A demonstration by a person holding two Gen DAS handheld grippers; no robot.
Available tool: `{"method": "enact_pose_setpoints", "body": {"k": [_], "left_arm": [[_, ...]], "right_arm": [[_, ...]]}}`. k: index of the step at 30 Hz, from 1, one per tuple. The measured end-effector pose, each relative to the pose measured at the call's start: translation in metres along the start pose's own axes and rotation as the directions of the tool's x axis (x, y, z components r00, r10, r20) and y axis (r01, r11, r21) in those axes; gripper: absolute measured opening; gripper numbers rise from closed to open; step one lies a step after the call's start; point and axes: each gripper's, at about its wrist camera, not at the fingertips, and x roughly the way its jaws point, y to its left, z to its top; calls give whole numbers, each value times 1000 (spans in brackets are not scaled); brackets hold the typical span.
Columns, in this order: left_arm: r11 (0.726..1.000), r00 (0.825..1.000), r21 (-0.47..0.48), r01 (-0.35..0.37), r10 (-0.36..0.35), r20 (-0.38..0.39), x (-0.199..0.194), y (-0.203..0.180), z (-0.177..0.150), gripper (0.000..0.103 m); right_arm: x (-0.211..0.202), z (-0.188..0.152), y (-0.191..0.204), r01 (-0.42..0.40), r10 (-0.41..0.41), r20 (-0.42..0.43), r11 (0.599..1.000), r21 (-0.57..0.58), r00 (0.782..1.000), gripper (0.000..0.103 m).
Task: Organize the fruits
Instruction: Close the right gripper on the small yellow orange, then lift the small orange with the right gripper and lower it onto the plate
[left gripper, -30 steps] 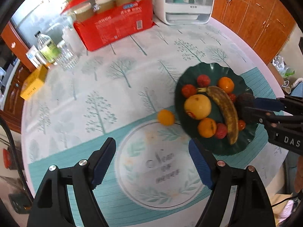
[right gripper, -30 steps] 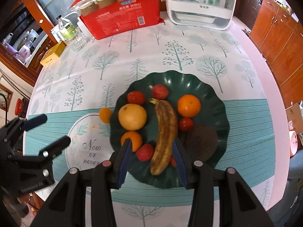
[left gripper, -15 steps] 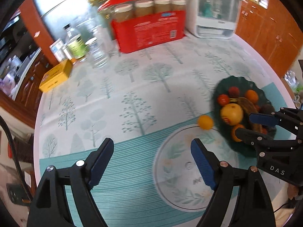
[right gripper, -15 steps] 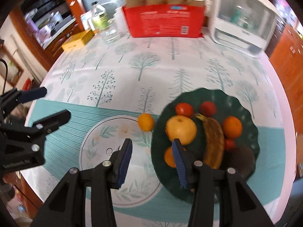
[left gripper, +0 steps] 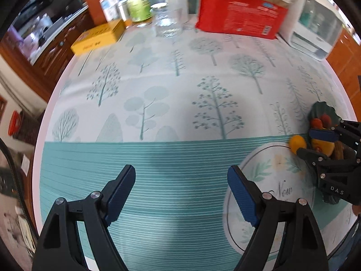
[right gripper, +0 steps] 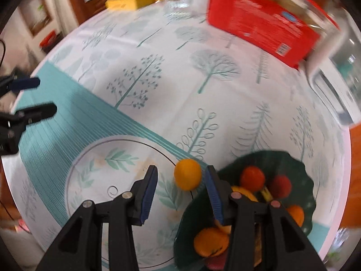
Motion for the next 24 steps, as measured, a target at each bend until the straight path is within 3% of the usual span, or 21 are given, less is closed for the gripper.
{"method": "enact_pose_setpoints", "body": {"k": [10, 14, 17, 24], "left_arm": [[996, 1000, -93, 6, -9, -30, 14, 16, -4, 83], [994, 999, -107, 8, -12, -32, 15, 16, -5, 83], [993, 999, -114, 9, -13, -37, 18, 14, -6, 83], [993, 999, -119, 18, -23, -44, 17, 8, -9, 83]], "right_arm": [[24, 5, 0, -8, -7, -95, 987, -163, 995, 44], [32, 7, -1, -17, -7, -124, 980, -198, 992, 33], [36, 8, 1, -7, -21, -128, 976, -215, 992, 31], [22, 5, -4, -31, 20, -84, 991, -129, 996, 31]]}}
